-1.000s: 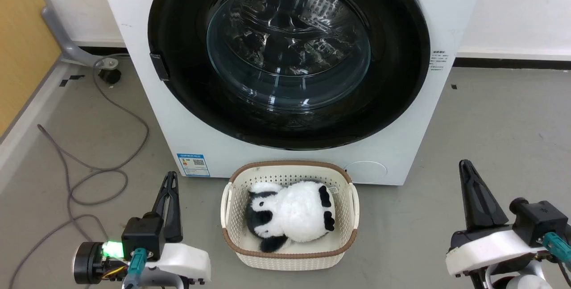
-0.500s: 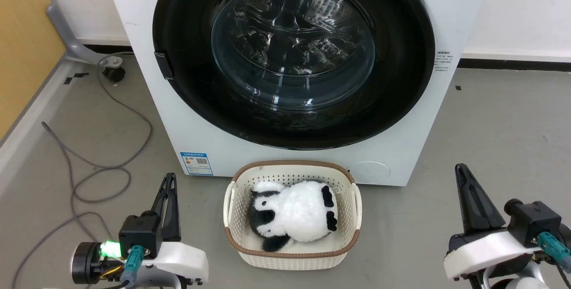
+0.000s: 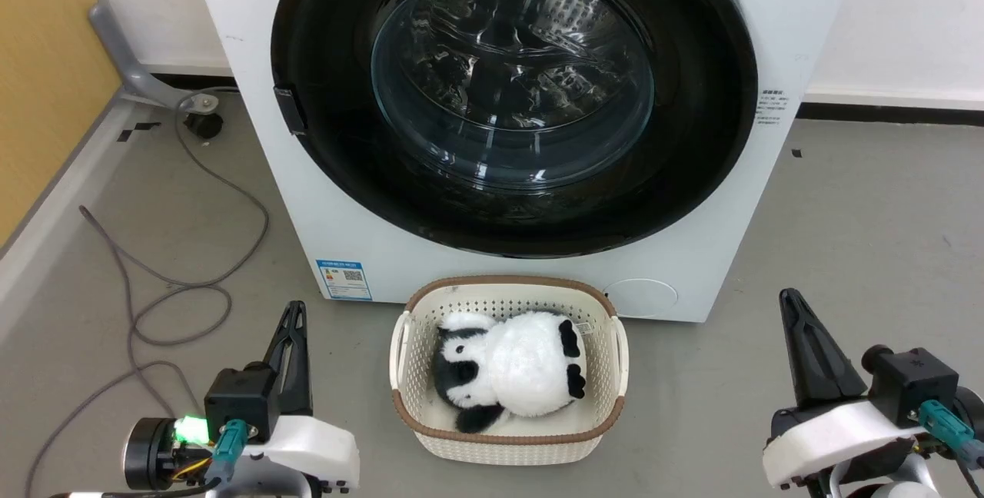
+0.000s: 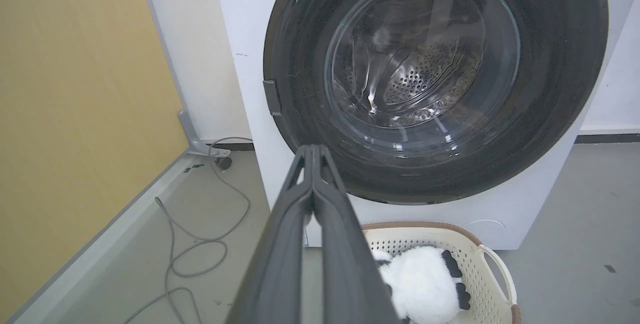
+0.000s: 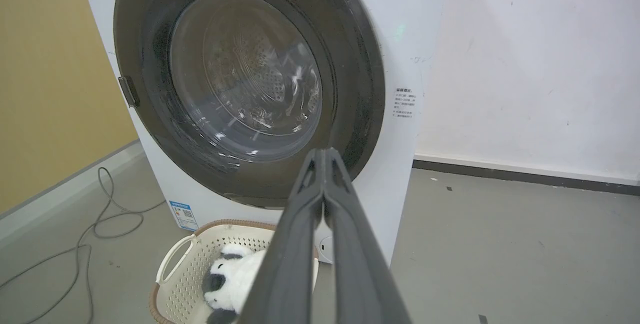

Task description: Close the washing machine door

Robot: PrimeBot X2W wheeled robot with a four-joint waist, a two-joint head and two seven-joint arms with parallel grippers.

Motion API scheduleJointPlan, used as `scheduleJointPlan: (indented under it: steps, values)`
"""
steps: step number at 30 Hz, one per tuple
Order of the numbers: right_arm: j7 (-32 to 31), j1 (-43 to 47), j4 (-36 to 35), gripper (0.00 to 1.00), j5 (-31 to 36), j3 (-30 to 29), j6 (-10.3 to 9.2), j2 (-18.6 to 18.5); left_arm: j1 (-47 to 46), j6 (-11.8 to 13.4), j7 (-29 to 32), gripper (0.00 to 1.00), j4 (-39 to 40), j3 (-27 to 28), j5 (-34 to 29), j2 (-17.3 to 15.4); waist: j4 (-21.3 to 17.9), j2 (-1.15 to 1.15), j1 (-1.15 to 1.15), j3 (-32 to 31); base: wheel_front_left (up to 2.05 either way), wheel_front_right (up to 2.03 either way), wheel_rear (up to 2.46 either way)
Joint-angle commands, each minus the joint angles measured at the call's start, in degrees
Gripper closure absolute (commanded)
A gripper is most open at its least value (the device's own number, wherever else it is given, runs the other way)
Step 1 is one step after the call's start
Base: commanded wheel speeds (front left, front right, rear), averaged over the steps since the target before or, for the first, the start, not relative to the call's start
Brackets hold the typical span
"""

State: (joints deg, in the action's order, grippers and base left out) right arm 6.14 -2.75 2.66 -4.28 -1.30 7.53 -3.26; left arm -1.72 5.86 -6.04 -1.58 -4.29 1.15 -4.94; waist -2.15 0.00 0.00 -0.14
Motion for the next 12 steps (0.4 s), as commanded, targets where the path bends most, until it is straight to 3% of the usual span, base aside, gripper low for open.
scheduleJointPlan:
  steps: [1,12]
  values:
    - [-0.37,0.92,-0.56,1.00,0.70,0.15,-0.03,0.23,0.86,-0.38,0.29,1.00,0.27,0.41,-0.31,0.11,0.06,0.00,0.00,0.00,0.00,0.00,0.00]
    - [-1.66,1.33,-1.03,1.00,1.50,0.41,-0.03,0.26,1.05,-1.60,1.57,1.00,0.56,1.27,-0.50,0.55,0.52,0.00,0.00,0.03,0.00,0.00,0.00]
